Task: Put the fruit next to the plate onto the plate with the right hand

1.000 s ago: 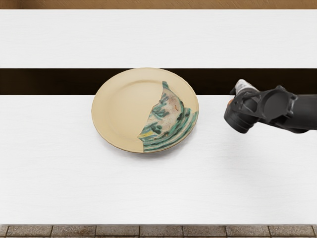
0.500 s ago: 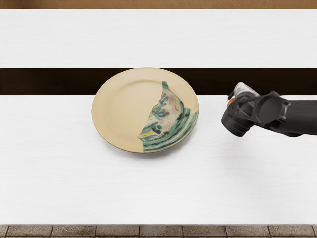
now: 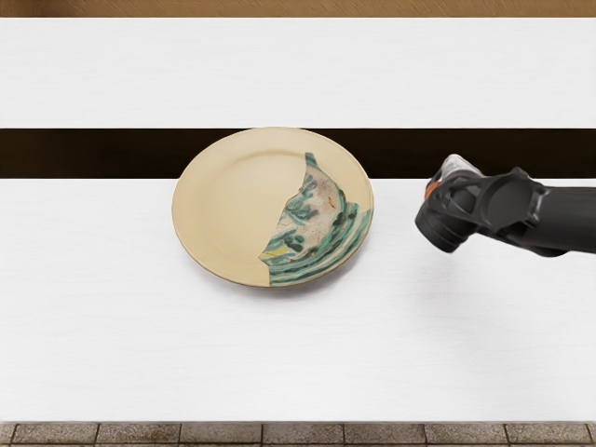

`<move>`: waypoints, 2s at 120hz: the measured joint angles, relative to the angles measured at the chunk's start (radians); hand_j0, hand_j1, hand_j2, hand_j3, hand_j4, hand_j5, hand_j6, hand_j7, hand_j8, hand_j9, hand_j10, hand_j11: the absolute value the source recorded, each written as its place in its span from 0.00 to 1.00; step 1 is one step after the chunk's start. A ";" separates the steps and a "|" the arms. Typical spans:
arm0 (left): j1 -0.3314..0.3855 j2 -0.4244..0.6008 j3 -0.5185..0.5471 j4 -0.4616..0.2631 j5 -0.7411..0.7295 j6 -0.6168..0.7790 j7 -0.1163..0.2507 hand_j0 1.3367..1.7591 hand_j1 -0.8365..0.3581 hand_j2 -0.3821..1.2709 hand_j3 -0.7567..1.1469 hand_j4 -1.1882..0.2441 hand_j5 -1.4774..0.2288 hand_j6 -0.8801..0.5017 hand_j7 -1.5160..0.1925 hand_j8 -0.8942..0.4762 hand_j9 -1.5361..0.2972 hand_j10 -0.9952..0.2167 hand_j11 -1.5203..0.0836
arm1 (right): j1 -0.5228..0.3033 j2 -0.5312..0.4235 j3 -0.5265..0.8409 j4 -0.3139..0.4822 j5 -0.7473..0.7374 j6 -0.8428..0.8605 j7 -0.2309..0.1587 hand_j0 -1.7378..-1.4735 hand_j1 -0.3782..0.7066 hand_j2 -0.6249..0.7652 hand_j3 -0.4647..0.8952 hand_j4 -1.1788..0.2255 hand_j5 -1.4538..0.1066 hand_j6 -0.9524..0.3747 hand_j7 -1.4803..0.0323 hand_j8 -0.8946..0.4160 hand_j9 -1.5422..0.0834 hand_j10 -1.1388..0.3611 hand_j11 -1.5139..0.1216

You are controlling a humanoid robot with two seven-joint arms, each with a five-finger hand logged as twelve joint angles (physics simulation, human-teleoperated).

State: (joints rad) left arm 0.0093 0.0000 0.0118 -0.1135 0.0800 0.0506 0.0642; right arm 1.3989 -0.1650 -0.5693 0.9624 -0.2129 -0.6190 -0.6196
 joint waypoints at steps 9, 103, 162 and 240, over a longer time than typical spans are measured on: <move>0.000 0.000 0.000 0.000 0.000 0.000 0.000 0.76 0.75 0.26 0.40 0.66 0.68 0.46 0.70 0.47 0.67 0.62 0.75 | 0.003 -0.022 0.022 0.006 0.000 0.003 0.003 0.30 0.57 0.39 0.35 0.38 0.28 0.34 0.33 0.39 0.28 0.46 0.35; 0.000 0.000 0.000 0.000 0.000 0.000 0.000 0.76 0.75 0.26 0.40 0.66 0.68 0.46 0.70 0.47 0.67 0.62 0.75 | 0.063 -0.099 0.504 0.261 0.009 0.013 0.006 0.42 0.65 0.27 0.34 0.48 0.16 0.37 0.23 0.07 0.22 0.20 0.20; 0.000 0.000 0.000 0.000 0.000 0.000 0.000 0.76 0.75 0.26 0.40 0.66 0.68 0.46 0.70 0.47 0.67 0.62 0.75 | 0.065 0.152 0.458 0.123 -0.005 0.011 0.005 0.43 0.68 0.33 0.34 0.50 0.16 0.40 0.23 0.09 0.22 0.20 0.20; 0.000 0.000 0.000 0.000 0.000 0.000 0.000 0.76 0.75 0.26 0.40 0.66 0.68 0.46 0.70 0.47 0.67 0.62 0.75 | 0.054 0.165 0.418 0.064 -0.003 0.008 0.009 0.32 0.48 0.39 0.34 0.56 0.54 0.43 0.59 0.35 0.58 0.46 0.56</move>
State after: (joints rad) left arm 0.0092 0.0000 0.0122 -0.1135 0.0798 0.0506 0.0644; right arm 1.4532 0.0000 -0.1509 1.0264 -0.2159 -0.6109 -0.6110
